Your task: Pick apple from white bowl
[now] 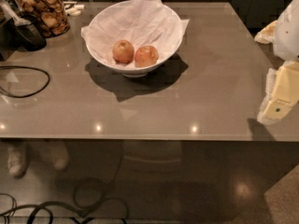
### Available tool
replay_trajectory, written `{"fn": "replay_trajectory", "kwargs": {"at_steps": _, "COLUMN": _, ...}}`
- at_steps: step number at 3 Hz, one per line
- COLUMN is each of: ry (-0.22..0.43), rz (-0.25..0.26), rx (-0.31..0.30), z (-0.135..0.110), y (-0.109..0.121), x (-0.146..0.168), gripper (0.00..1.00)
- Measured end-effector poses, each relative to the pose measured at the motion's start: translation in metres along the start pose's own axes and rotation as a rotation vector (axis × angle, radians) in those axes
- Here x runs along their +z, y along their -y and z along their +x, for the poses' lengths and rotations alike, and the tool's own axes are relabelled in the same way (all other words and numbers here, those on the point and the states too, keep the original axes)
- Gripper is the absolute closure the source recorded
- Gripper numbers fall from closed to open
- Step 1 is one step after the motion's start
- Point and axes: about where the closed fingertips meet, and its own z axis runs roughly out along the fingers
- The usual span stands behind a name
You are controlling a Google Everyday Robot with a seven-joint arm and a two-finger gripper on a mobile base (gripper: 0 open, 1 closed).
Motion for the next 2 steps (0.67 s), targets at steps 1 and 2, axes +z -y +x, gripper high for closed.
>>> {"fn": "replay_trajectory", "kwargs": {"at_steps": 1, "ry": 0.000, "rz": 0.000, "rx": 0.000, "z": 0.000, "y": 0.000, "x": 0.000, "gripper": 0.00}}
{"fn": "replay_trajectory", "kwargs": {"at_steps": 2, "ry": 0.039, "rz": 0.026, "rx": -0.042, "z": -0.026, "y": 0.022, "x": -0.016, "gripper": 0.00}}
